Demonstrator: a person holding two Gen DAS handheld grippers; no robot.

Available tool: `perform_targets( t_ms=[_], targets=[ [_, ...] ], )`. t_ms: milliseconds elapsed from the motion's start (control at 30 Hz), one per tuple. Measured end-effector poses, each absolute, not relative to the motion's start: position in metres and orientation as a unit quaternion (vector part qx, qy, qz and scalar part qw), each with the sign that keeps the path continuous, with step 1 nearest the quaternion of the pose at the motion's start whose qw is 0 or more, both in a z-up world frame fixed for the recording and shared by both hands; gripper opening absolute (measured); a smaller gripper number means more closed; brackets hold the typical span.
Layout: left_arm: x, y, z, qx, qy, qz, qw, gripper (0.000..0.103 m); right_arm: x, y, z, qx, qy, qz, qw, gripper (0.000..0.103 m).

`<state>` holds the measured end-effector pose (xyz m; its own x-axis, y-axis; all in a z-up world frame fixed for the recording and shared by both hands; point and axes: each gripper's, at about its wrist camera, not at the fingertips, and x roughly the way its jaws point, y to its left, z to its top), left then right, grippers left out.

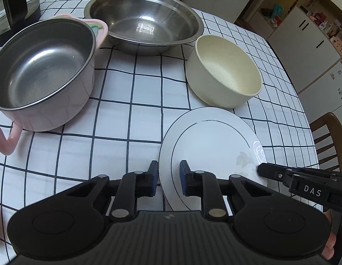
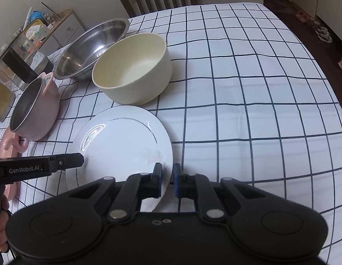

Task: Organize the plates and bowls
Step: 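Reach both grippers to the flower-print small plate rim and close them, then carry the small plate onto the large white plate and open the right gripper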

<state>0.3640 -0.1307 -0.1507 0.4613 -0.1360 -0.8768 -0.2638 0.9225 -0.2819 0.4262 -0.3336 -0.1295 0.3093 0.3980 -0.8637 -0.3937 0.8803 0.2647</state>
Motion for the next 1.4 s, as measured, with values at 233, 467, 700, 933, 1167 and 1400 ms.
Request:
perform_targets(
  t_ms=[233,467,700,933,1167,1400],
  targets=[
    [0.353,-0.135,-0.144,-0.188,0.510,0.043,0.838,0.019,0.413,-0.333,-0.122,-0.020,0.519,0.252,0.816,0.009],
    [0.333,-0.137,-0.129,-0.193,0.501,0.031,0.843,0.019,0.398,-0.338,-0.108,-0.020,0.509,0.251,0.823,0.008],
    [0.303,-0.142,-0.109,-0.192,0.497,0.016,0.846,0.019,0.373,-0.347,-0.093,-0.004,0.510,0.242,0.825,0.008],
    [0.265,-0.139,-0.093,-0.191,0.501,-0.003,0.844,0.019,0.338,-0.349,-0.072,0.004,0.509,0.235,0.828,0.007],
    [0.222,-0.125,-0.077,-0.190,0.495,-0.014,0.848,0.019,0.296,-0.341,-0.055,0.015,0.507,0.231,0.830,0.007],
    [0.184,-0.102,-0.068,-0.187,0.493,-0.022,0.849,0.019,0.253,-0.322,-0.045,0.019,0.508,0.230,0.830,0.007]
  ],
)
